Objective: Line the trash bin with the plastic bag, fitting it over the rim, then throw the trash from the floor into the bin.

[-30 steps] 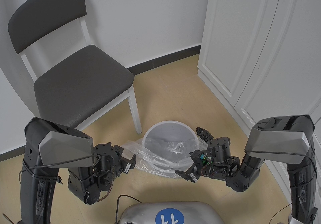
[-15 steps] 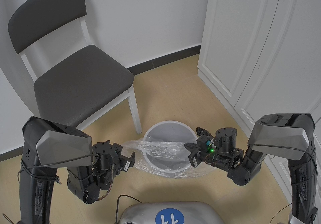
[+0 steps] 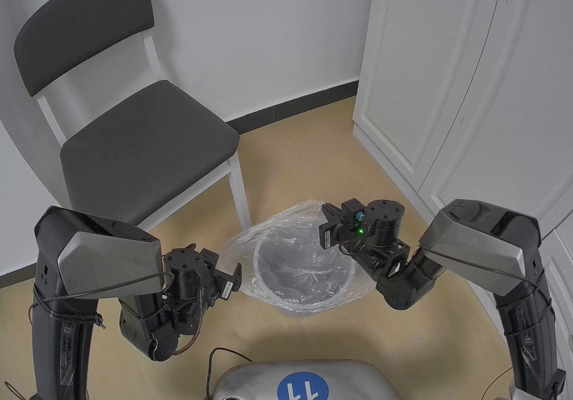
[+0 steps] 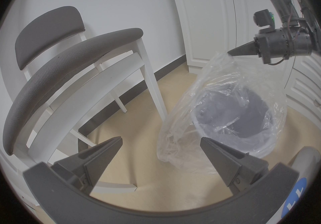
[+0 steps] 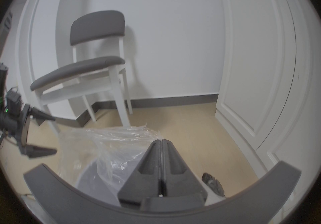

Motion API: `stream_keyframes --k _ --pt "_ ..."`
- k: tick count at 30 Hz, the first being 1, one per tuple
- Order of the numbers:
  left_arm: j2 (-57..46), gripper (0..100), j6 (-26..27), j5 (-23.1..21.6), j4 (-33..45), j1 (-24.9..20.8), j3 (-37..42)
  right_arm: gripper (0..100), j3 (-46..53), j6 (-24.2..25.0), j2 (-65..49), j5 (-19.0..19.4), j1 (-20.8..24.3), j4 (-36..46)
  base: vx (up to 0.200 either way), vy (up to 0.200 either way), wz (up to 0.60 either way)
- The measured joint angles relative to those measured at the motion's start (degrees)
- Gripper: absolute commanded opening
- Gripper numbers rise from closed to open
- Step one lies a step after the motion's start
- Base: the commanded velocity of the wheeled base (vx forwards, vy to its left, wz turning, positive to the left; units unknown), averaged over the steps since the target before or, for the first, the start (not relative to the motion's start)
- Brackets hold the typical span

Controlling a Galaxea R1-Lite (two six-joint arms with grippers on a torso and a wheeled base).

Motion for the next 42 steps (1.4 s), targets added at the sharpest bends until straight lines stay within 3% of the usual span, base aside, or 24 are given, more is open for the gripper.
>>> stream_keyframes --k 19,30,31,42 --pt "-0.17 100 -0.35 1.95 0.02 -1.21 -1.45 0 -40.79 3.69 19.29 -10.97 0.57 -1.34 0.000 0.000 0.00" --pt "-0.52 100 -0.44 2.06 -0.02 -2.00 -1.24 0 -46.53 3.80 25.38 -12.68 0.62 -1.37 0.000 0.000 0.00" --pt "-0.52 100 -0.46 2.04 -0.02 -2.00 -1.27 100 -46.53 3.83 25.49 -12.68 0.63 -1.52 0.000 0.000 0.00" --pt "-0.41 100 -0.57 2.04 -0.05 -2.36 -1.43 100 -44.13 3.83 23.52 -12.42 0.41 -4.35 0.000 0.000 0.00"
